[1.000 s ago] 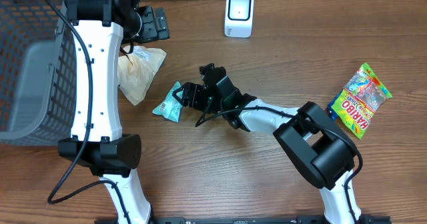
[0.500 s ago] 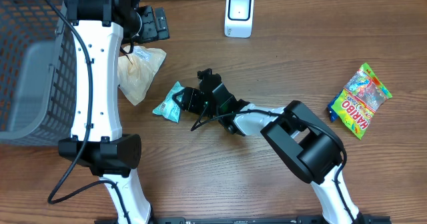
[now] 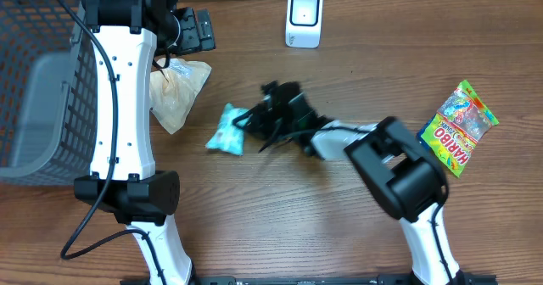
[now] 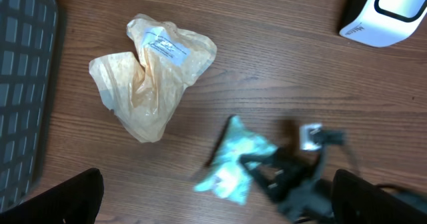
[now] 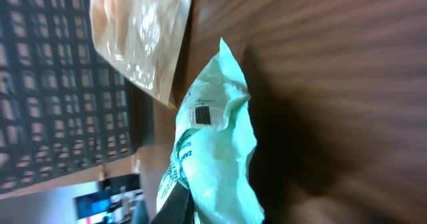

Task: Scan the item barcode
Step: 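Lift the mint-green packet with the right gripper toward the scanner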

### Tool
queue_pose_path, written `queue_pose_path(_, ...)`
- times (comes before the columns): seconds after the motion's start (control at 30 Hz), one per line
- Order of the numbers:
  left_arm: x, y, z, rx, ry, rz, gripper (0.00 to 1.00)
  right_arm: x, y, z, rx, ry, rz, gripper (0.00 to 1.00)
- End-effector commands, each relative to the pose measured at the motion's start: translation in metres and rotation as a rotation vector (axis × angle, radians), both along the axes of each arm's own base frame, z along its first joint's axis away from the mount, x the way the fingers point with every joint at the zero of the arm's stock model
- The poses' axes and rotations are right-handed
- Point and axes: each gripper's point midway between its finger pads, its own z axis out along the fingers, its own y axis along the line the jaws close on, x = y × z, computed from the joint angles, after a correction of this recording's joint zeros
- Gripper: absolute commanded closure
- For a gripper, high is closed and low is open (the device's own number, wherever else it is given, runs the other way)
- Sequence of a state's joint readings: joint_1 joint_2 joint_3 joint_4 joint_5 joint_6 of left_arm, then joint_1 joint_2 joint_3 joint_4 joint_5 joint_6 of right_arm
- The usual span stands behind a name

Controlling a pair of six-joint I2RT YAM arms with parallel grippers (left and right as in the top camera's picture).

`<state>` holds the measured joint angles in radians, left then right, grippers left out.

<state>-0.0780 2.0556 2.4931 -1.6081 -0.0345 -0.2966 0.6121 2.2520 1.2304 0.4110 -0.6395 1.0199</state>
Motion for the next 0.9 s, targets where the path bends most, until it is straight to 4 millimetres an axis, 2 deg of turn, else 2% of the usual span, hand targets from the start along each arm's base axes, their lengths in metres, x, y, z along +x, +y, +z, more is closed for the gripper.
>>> queue_pose_path(0.0,-0.003,0.000,0.005,0.000,-0.010,-0.006,0.00,0.010,-0.029,0.072,0.151,-0.048,0.096,0.96)
queue_pose_path(0.2,-0.003,0.000,0.005,0.000,-0.010,-0.006,0.00,0.020,-0.079,0.158,0.276,-0.159,0.151,0.96)
queue_pose_path(0.23,-0.003,0.000,0.005,0.000,-0.010,-0.006,0.00,0.026,-0.095,0.186,0.291,-0.218,0.124,0.96)
queue_pose_path(0.3,-0.003,0.000,0.005,0.000,-0.010,-0.006,0.00,0.032,-0.114,0.216,0.300,-0.288,0.082,0.96)
queue_pose_path(0.4,-0.003,0.000,0.005,0.000,-0.010,-0.006,0.00,0.038,-0.140,0.253,0.308,-0.357,0.032,0.96)
queue_pose_path(0.5,-0.003,0.000,0.005,0.000,-0.010,-0.006,0.00,0.043,-0.168,0.278,0.283,-0.409,-0.053,0.96)
queue_pose_path(0.57,-0.003,0.000,0.005,0.000,-0.010,-0.006,0.00,0.048,-0.178,0.278,0.236,-0.429,-0.111,0.96)
queue_pose_path(0.67,-0.003,0.000,0.005,-0.001,-0.010,-0.006,0.00,0.057,-0.189,0.267,0.121,-0.461,-0.198,0.96)
queue_pose_path(0.77,-0.003,0.000,0.005,0.000,-0.010,-0.006,0.00,0.056,-0.188,0.257,0.044,-0.492,-0.204,0.96)
queue_pose_path(0.87,-0.003,0.000,0.005,0.000,-0.010,-0.006,0.00,0.052,-0.182,0.256,0.038,-0.507,-0.180,0.96)
